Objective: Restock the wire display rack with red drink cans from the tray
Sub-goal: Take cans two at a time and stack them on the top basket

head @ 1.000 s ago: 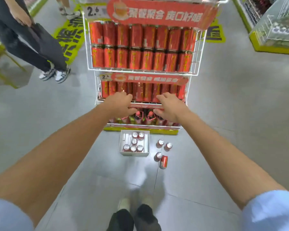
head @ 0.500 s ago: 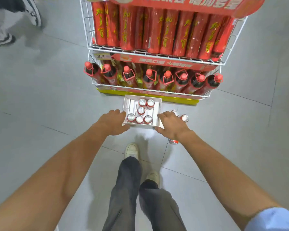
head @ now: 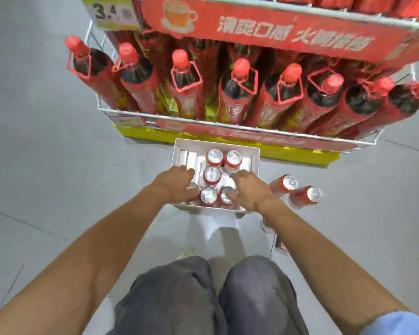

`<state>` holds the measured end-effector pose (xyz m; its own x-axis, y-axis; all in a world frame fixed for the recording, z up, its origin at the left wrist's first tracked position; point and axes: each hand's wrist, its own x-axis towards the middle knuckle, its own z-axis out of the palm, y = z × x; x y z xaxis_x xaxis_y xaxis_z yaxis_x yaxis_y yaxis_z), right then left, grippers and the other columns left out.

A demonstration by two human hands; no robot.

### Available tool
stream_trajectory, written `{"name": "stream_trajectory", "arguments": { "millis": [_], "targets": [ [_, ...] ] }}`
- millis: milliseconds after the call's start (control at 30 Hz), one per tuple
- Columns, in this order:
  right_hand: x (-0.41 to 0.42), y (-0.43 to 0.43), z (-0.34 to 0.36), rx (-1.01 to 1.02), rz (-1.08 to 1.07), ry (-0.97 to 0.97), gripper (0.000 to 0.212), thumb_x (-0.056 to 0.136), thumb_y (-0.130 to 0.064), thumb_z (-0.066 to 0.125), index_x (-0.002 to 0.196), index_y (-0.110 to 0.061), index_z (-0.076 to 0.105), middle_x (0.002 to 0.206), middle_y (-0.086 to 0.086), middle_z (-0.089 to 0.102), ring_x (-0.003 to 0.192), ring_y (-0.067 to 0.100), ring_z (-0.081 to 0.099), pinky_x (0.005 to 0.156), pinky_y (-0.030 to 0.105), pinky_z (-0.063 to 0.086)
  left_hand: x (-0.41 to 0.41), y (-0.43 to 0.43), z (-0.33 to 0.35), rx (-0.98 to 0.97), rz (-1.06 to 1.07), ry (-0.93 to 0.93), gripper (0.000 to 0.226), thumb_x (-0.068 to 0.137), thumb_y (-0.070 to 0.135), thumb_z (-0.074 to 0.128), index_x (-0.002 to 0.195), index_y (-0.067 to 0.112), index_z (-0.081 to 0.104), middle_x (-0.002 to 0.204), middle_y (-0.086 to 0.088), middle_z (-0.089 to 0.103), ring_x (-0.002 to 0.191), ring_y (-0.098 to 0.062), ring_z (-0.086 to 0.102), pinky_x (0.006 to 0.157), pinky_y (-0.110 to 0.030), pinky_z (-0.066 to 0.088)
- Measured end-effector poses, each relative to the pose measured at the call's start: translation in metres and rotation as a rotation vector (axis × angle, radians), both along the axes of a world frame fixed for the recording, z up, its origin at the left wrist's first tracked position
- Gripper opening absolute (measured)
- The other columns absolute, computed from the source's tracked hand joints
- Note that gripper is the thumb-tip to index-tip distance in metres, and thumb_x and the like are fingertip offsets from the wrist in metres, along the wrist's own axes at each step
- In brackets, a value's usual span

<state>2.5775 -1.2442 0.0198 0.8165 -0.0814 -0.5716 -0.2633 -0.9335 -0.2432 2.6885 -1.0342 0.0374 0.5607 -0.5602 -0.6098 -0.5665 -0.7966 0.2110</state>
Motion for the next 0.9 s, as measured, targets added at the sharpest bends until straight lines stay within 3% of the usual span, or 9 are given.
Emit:
{"name": "stream_trajectory", "arguments": {
  "millis": [200,367,533,633,767,900],
  "targets": [
    [-0.012,-0.006,-0.063,0.062,0.001,0.013,0.051,0.095,-0.046,0.06,0.129,-0.007,0.059,0.132,0.019,0.059,0.122,0.04,0.058,0.092,0.046,0.053,-0.001,0.003,-0.067,-0.057,0.053,0.051,0.063,0.084,0.062,0.055,0.12,0.011,0.06,0.117,-0.014,0.063,0.114,-0.036,0.061,0.093,-0.047,0.053],
    [-0.014,-0.004,-0.084,0.132,0.007,-0.025,0.05,0.087,-0.044,0.071,0.123,-0.01,0.062,0.122,0.016,0.063,0.112,0.037,0.062,0.091,0.046,0.053,-0.007,0.006,-0.092,-0.152,0.104,0.039,0.051,0.082,0.039,0.076,0.12,0.01,0.06,0.116,-0.014,0.065,0.111,-0.035,0.062,0.088,-0.04,0.049],
    [0.0,-0.014,-0.098,0.177,-0.11,-0.142,0.022,0.093,-0.038,0.062,0.097,-0.017,0.057,0.1,0.009,0.066,0.094,0.032,0.064,0.073,0.035,0.043,0.008,0.0,-0.096,-0.372,0.331,-0.005,0.067,0.069,0.06,0.063,0.117,0.012,0.067,0.109,-0.008,0.073,0.101,-0.031,0.067,0.086,-0.041,0.056],
    [0.015,-0.02,-0.111,0.248,-0.267,-0.218,0.022,0.097,-0.037,0.06,0.103,-0.016,0.061,0.093,0.006,0.065,0.091,0.031,0.065,0.072,0.031,0.039,0.021,-0.01,-0.108,-0.445,0.449,0.075,0.06,0.068,0.053,0.071,0.117,0.019,0.065,0.111,-0.004,0.073,0.104,-0.027,0.068,0.09,-0.043,0.058],
    [0.023,-0.024,-0.12,0.333,-0.338,-0.175,0.05,0.087,-0.033,0.08,0.13,-0.015,0.062,0.12,0.005,0.066,0.107,0.022,0.06,0.086,0.029,0.042,0.031,-0.009,-0.121,-0.428,0.434,0.264,0.073,0.054,0.056,0.081,0.119,0.033,0.057,0.114,0.003,0.069,0.105,-0.022,0.068,0.093,-0.045,0.059],
    [0.016,-0.019,-0.109,0.367,-0.428,-0.118,0.061,0.077,-0.03,0.088,0.131,-0.022,0.06,0.116,0.002,0.07,0.104,0.021,0.064,0.089,0.033,0.052,0.025,-0.006,-0.114,-0.512,0.483,0.269,0.064,0.069,0.031,0.093,0.121,0.025,0.056,0.11,0.004,0.068,0.104,-0.021,0.068,0.095,-0.047,0.058]
  ]
}}
